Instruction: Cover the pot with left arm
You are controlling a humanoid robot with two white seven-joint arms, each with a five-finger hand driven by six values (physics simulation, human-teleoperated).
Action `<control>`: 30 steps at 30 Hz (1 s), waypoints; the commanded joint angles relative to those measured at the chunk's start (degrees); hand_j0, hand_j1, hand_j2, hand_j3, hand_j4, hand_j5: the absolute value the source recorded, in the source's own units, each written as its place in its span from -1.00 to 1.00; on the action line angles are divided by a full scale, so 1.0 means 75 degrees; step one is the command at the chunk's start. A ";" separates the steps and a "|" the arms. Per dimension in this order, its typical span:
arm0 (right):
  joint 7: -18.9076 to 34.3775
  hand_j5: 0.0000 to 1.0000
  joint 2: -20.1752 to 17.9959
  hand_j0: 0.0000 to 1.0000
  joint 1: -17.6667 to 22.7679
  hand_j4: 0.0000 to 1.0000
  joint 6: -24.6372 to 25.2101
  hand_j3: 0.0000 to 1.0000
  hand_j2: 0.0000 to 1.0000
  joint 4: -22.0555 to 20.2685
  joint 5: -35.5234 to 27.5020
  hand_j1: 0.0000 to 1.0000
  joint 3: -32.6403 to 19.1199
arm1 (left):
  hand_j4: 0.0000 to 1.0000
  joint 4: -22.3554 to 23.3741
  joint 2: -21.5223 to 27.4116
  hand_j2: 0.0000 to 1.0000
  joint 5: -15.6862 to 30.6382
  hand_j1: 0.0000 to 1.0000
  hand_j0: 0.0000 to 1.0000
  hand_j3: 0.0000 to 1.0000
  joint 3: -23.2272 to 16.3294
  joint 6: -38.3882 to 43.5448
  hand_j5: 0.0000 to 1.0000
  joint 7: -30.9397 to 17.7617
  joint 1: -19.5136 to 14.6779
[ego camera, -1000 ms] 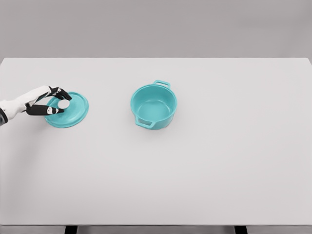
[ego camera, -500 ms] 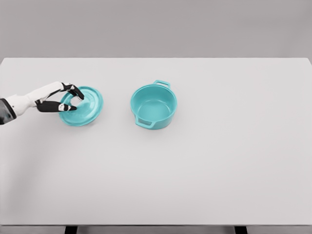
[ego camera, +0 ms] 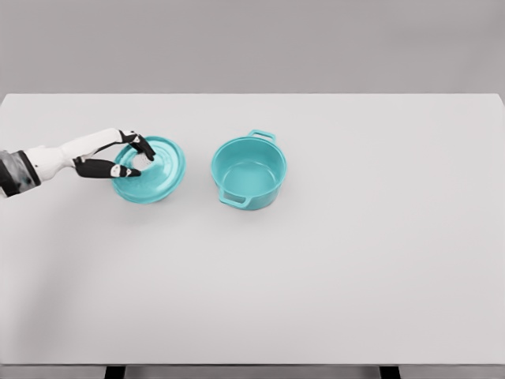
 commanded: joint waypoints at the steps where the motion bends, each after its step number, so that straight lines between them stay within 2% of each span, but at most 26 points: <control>1: 0.0003 1.00 -0.0001 1.00 0.0000 1.00 -0.0005 1.00 1.00 -0.0001 0.0004 1.00 0.0000 | -0.01 -0.0140 0.0004 -0.01 0.0047 -0.01 -0.01 -0.01 -0.0007 0.0017 -0.01 0.0004 -0.0012; 4: 0.0003 1.00 -0.0001 1.00 0.0000 1.00 -0.0005 1.00 1.00 -0.0001 0.0004 1.00 0.0000 | -0.01 -0.0210 -0.0019 -0.01 0.0047 -0.01 -0.01 -0.01 -0.0160 0.0017 -0.01 0.0004 -0.0141; 13: 0.0003 1.00 -0.0001 1.00 0.0000 1.00 -0.0005 1.00 1.00 -0.0001 0.0004 1.00 0.0000 | -0.01 -0.0574 -0.0055 -0.01 0.0035 -0.01 -0.01 -0.01 -0.0172 0.0029 -0.01 0.0004 -0.0281; 16: 0.0003 1.00 -0.0001 1.00 0.0000 1.00 -0.0005 1.00 1.00 -0.0001 0.0004 1.00 0.0000 | -0.01 -0.0597 -0.0066 -0.01 0.0035 -0.01 -0.01 -0.01 -0.0441 0.0029 -0.01 0.0016 -0.0469; 23: 0.0003 1.00 -0.0001 1.00 0.0000 1.00 -0.0005 1.00 1.00 -0.0001 0.0004 1.00 0.0000 | -0.01 -0.0585 -0.0418 -0.01 -0.0082 -0.01 -0.01 -0.01 -0.0687 0.0146 -0.01 0.0016 -0.0680; 30: 0.0003 1.00 -0.0001 1.00 0.0000 1.00 -0.0005 1.00 1.00 -0.0001 0.0004 1.00 0.0000 | 0.00 -0.0574 -0.0699 0.00 -0.0293 0.00 0.00 0.00 -0.0710 0.0462 0.00 0.0016 -0.0785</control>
